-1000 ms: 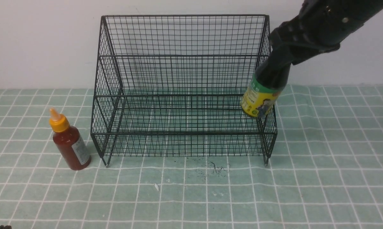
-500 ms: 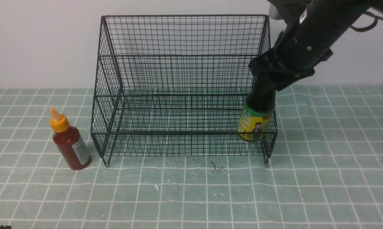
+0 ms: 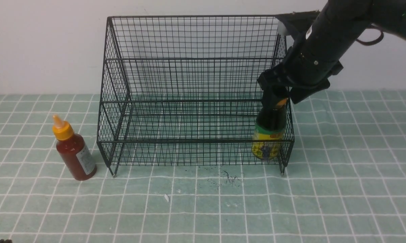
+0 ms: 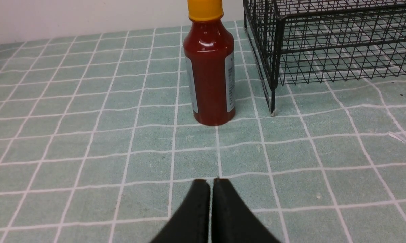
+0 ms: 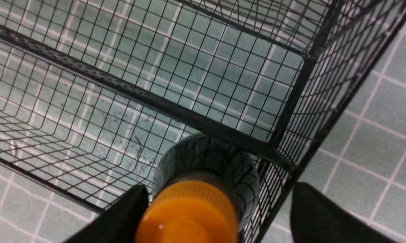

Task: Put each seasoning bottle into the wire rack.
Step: Use the right arm to put the condiment bottle back on the shelf, then use the left arm to grab the condiment bottle closest to it

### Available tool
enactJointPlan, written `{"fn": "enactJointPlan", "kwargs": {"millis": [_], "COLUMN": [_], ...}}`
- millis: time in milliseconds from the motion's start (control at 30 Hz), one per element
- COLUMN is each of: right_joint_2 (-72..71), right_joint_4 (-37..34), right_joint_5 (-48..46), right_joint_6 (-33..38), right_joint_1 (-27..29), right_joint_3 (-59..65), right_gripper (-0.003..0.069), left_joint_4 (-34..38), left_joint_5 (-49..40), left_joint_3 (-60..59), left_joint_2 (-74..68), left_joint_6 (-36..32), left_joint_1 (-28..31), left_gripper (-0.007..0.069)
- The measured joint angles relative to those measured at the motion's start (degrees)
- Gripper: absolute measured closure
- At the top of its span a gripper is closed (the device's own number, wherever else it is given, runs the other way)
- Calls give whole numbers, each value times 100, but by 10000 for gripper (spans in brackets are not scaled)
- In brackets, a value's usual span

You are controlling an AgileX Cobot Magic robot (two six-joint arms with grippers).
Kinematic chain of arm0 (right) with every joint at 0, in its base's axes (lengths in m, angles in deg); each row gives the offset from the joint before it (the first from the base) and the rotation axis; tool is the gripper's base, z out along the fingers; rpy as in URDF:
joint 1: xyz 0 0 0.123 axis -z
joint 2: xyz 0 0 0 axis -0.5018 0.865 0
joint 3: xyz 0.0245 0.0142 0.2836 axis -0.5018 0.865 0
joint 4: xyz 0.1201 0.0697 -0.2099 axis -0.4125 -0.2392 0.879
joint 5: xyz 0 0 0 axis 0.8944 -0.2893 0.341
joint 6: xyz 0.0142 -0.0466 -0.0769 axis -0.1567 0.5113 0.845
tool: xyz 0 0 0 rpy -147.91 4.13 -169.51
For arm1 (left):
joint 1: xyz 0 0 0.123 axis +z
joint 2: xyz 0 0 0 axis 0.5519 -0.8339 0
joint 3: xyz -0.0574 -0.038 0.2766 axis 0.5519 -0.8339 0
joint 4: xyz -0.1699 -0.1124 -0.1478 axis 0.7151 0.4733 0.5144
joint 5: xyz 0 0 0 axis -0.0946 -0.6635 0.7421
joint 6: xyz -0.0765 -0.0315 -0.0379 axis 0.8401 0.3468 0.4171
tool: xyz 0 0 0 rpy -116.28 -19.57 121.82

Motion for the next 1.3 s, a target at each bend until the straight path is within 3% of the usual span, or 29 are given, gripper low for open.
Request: {"fn": "enactJointPlan", "kwargs": {"millis": [167, 333, 367, 400, 433, 533, 633, 833, 1000, 1167, 1300], "right_joint_2": [-621, -2038, -2589, -2659, -3236, -4392, -5553, -7990, -9391, -10250, -10688], "right_joint_4": [0, 4, 4, 4, 26, 91, 133, 133, 70, -267, -83], "right_joint_5": [6, 6, 6, 6, 6, 8, 501, 2538, 3651, 4409, 4799], "right_joint_6": [-11, -157, -281, -281, -387, -446, -466, -586, -784, -900, -601], "right_joint_1": [0, 0, 0, 0, 0, 0, 0, 0, 0, 0, 0], "right_joint_3": [0, 0, 41, 41, 208, 834, 1947, 4966, 6953, 8122, 8667], "right_gripper": [113, 230, 319, 329, 421, 591, 656, 671, 673, 673, 673], "left_joint_4": [0, 0, 0, 0, 0, 0, 0, 0, 0, 0, 0], "left_joint_5": [0, 0, 0, 0, 0, 0, 0, 0, 0, 0, 0], "left_joint_3": [0, 0, 0, 0, 0, 0, 0, 0, 0, 0, 0], "left_joint_2": [0, 0, 0, 0, 0, 0, 0, 0, 0, 0, 0], "left_joint_6": [0, 0, 0, 0, 0, 0, 0, 0, 0, 0, 0], "left_joint_1": [0, 0, 0, 0, 0, 0, 0, 0, 0, 0, 0], "left_gripper": [631, 631, 631, 631, 631, 631, 631, 631, 631, 631, 631]}}
